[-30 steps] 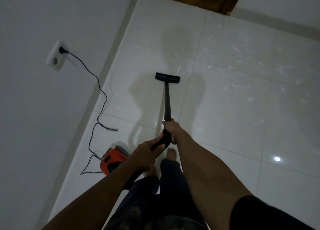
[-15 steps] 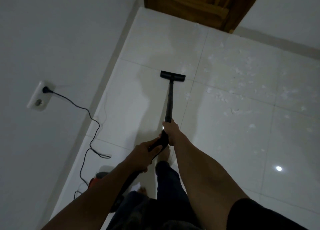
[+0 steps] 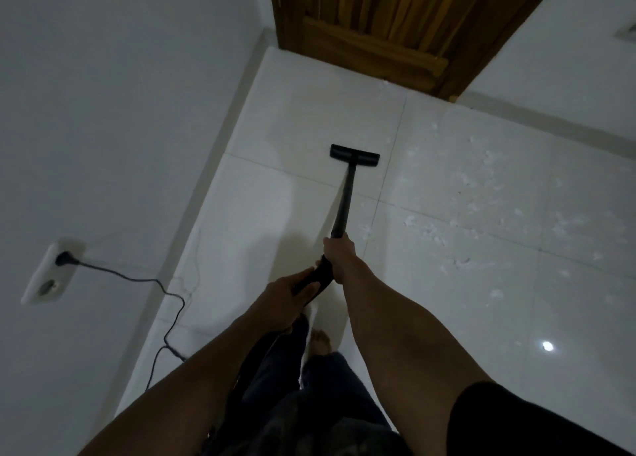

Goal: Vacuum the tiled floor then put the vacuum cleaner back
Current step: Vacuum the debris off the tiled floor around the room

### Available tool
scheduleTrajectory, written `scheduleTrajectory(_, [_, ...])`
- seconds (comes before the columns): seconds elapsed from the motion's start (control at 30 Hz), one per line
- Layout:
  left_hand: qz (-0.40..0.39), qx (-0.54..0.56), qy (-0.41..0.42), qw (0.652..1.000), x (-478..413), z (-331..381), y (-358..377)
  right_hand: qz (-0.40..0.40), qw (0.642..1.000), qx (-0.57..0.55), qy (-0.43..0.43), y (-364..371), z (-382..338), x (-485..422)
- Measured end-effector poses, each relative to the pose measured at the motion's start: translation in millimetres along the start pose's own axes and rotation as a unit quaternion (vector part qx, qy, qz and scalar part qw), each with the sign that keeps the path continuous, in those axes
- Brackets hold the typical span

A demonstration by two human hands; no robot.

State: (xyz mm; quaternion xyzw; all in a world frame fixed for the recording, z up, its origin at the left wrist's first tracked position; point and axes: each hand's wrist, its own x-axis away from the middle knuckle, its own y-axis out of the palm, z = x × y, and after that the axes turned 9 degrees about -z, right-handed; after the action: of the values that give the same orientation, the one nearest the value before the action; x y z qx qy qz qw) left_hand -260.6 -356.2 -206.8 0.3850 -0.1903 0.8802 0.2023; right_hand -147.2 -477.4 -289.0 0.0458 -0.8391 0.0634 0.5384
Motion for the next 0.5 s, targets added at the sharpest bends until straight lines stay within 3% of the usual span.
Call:
scheduleTrajectory(0.17, [0.027, -0.027, 0.021, 0.999, -41, 29, -43, 0.000, 1.000, -0.014, -0.016, 4, -54, -33])
scheduleTrajectory(0.5, [-0.003, -0.035, 0.016, 0.999, -131, 88, -103, -0.002, 0.999, -0.047, 0.000, -18, -154, -92])
